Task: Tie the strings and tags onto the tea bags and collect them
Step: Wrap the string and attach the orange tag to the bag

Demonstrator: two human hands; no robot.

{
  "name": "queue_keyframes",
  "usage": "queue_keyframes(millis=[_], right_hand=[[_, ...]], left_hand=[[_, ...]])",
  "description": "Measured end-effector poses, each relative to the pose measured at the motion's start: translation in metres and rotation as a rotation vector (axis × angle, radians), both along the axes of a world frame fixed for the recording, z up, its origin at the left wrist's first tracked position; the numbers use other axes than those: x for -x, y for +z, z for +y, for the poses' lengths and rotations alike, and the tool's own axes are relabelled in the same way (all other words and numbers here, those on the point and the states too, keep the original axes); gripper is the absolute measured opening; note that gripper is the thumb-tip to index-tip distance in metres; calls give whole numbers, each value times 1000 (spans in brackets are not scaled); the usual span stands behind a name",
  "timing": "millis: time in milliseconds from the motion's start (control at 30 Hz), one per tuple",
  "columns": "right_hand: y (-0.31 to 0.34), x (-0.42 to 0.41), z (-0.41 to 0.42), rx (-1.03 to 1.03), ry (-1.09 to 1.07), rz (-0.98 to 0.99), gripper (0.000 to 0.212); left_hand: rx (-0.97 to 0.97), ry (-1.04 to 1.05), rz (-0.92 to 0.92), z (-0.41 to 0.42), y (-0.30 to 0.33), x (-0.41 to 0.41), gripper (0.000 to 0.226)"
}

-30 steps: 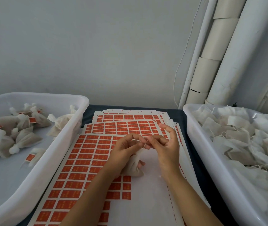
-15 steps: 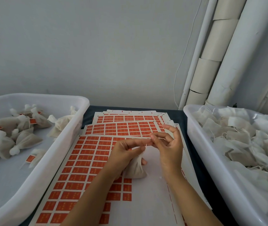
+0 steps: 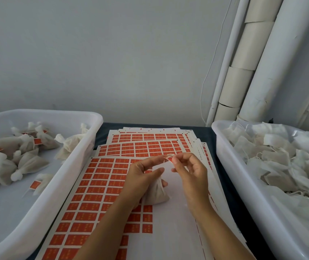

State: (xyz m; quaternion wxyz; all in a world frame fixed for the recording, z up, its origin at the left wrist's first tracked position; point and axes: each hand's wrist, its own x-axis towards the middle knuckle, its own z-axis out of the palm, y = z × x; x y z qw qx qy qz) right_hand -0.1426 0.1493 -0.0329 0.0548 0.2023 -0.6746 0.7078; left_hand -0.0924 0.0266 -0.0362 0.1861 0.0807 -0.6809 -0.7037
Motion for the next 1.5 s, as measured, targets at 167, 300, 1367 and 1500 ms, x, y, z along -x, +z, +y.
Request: queue_keyframes(millis=[167,300,1367,1500], right_hand=[[-1,3,1,-26,-17,-10,3],[-2,5,2,-34,-13,-70,4],[-5,10,2,-112,-19,60,14],[-5,10,2,-113,-30,68,14]], left_hand=[[11,-14,6,0,0,0,27],[-4,-32,-4,1,-1,1,27],[49,-116,-36,3,1,0,35],[54,-126,-23,4,2,-1,35]])
